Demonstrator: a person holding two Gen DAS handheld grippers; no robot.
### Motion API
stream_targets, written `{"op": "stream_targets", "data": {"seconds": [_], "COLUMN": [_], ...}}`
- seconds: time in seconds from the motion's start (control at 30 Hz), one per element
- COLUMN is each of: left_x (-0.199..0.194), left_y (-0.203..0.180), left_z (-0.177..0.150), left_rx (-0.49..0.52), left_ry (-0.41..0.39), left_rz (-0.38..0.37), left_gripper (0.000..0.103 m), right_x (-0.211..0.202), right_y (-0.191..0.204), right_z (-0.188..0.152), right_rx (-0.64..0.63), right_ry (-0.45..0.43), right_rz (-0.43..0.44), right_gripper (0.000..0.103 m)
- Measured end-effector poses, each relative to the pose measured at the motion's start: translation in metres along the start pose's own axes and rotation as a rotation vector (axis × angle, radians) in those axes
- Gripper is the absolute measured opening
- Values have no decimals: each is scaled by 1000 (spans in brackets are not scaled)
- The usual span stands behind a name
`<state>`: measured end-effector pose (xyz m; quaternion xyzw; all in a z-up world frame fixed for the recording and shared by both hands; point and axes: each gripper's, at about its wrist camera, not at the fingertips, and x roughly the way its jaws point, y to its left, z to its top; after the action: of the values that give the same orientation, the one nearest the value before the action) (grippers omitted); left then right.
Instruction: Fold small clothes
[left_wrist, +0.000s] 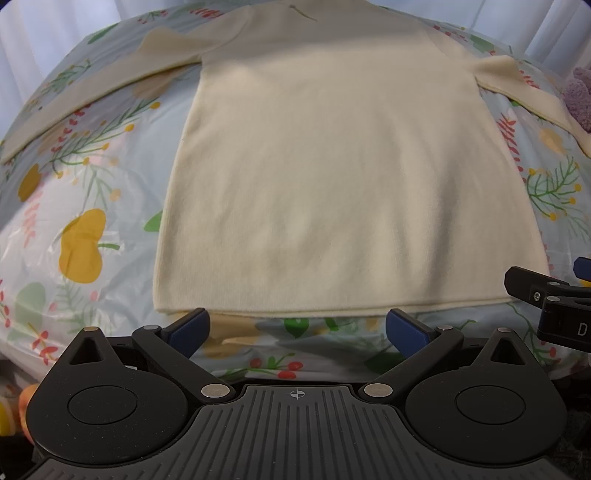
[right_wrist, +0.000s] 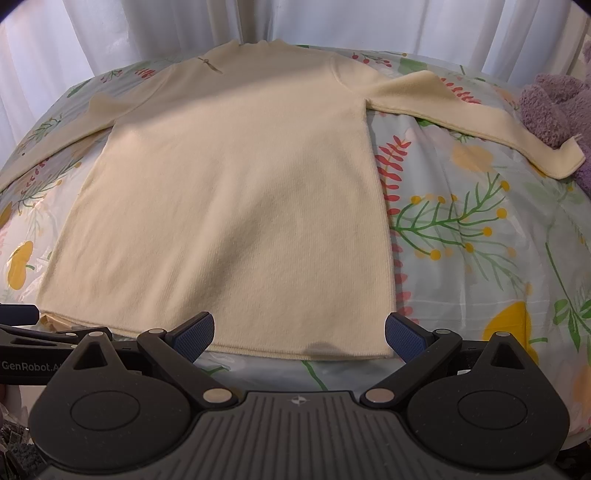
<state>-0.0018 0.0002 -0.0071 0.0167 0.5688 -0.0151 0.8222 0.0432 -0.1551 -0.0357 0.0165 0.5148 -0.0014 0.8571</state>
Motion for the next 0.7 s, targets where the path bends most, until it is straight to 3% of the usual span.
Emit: {"op": "stream_targets", "data": {"seconds": [0.47, 0.7], "left_x": [1, 6], "left_y": [5, 6], "left_z": [2, 6], "left_rx": [-19, -26], "left_ry": [-42, -9], "left_rz": [-15, -29], "left_gripper": [103, 103], "right_x": [3, 5], "right_y": [2, -3], "right_z": [-1, 1], "right_rx": [0, 26], "right_ry": [7, 4], "right_rz": [25, 125], "right_gripper": [99, 99]}}
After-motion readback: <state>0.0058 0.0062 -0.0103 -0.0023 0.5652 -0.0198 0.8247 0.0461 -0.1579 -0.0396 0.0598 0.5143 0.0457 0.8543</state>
